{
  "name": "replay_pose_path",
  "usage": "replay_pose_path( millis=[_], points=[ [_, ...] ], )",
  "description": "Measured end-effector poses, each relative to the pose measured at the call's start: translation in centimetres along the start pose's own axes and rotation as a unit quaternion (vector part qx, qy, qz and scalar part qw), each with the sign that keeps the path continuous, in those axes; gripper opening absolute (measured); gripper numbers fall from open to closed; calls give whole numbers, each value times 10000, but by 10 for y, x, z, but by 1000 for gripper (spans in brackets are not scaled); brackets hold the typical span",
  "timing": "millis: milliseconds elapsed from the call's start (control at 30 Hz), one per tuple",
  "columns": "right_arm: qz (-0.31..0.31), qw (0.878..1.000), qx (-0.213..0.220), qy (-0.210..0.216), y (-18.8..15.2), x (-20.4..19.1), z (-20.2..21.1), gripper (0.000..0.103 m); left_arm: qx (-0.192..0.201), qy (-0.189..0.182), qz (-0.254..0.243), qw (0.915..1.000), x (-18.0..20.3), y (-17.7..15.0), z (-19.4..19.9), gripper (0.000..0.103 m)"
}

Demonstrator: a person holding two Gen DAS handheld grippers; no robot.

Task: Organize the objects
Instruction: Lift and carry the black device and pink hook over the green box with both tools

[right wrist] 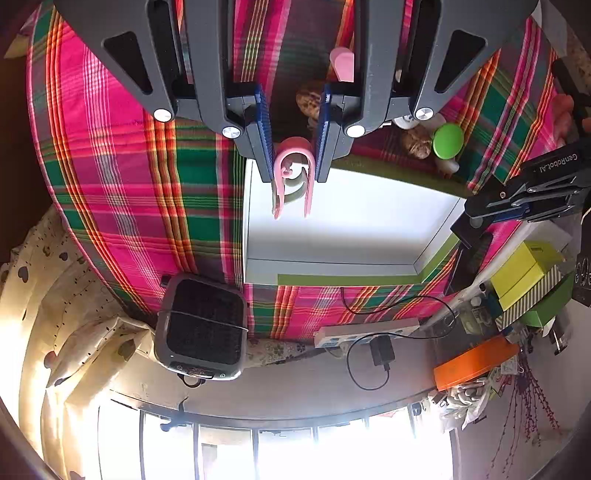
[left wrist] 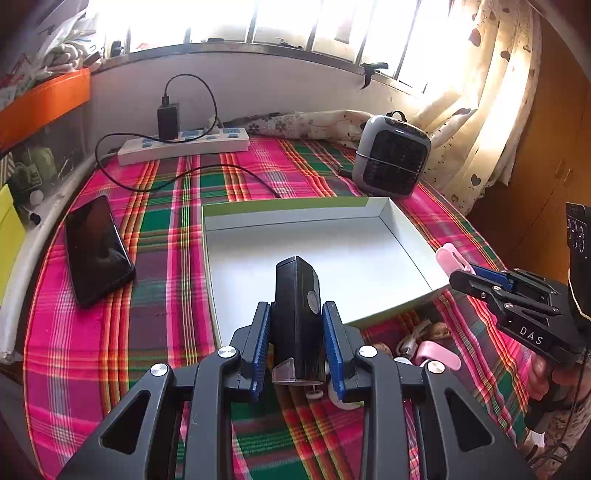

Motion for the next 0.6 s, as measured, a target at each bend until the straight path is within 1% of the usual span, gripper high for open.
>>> replay_pose_path(
  millis=[133,267,333,600],
  points=[
    [-38,9999,-120,61,17,3,-18,22,-123,63,111,9998,-10,15,-18,26],
    [-20,9998,-204,5,33,7,-37,22,-193,91,202,9996,-20,31,-33,26],
    [-33,9996,-266,6,39,9,-46,22,-207,172,199,9994,-24,38,-41,26],
    [21,9989,-460,-33,56,9,-78,22,-359,259,163,9989,-31,57,-67,26]
  ],
)
Point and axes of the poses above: each gripper's, at about its wrist camera, not at the fingertips, and z roughly against the way its jaws point, x to its right, y to its top, the point moved 8 cm from there along -z, roughly the way its jaws point, and after that the axes turned 9 degrees about -x, right-handed, at the moved point
